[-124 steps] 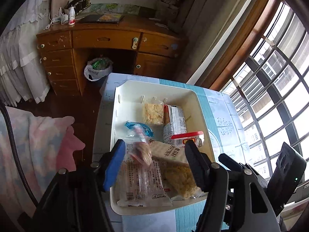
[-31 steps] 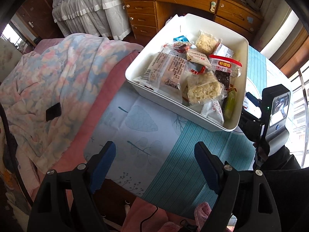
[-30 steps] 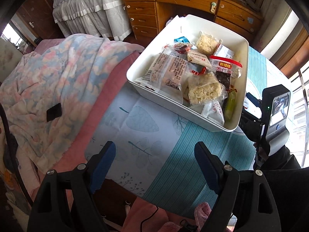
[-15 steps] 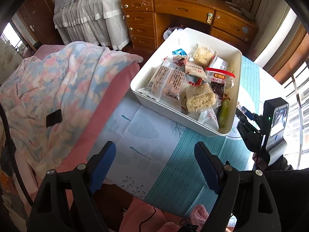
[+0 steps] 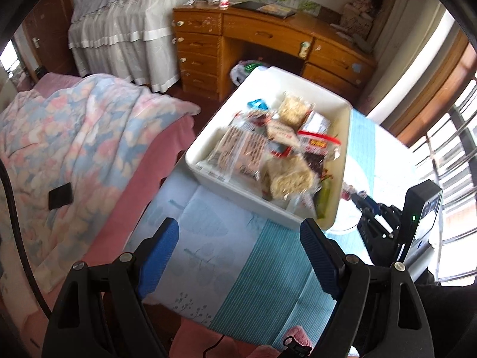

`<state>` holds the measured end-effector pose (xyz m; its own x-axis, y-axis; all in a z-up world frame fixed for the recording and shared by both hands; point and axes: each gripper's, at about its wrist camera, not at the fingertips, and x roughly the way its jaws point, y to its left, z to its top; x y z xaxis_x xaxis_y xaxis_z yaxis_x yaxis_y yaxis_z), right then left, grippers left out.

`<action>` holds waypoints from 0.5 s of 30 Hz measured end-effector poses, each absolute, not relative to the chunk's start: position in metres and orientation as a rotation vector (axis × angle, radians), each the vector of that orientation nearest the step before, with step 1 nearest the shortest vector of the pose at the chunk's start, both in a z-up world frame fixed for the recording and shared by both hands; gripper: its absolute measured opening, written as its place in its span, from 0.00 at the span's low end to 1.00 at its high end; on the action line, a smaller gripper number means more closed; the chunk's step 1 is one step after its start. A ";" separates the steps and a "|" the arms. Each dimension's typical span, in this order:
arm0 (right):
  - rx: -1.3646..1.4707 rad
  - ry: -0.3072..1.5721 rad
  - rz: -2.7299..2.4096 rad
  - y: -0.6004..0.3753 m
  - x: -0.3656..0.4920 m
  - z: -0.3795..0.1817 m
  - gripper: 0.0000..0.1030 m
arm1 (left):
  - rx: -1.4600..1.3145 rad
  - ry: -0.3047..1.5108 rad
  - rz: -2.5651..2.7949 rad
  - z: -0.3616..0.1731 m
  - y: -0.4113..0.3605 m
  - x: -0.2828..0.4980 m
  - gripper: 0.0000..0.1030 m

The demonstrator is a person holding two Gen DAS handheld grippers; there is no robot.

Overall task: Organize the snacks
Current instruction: 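Lift the nut packet with right tool and carry it over the tray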

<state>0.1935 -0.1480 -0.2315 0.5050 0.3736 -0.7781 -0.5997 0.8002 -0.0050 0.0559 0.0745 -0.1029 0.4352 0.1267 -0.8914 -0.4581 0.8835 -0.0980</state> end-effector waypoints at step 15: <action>-0.250 0.767 0.426 -0.126 0.150 -0.161 0.10 | -0.309 0.945 0.134 -0.069 0.132 0.080 0.80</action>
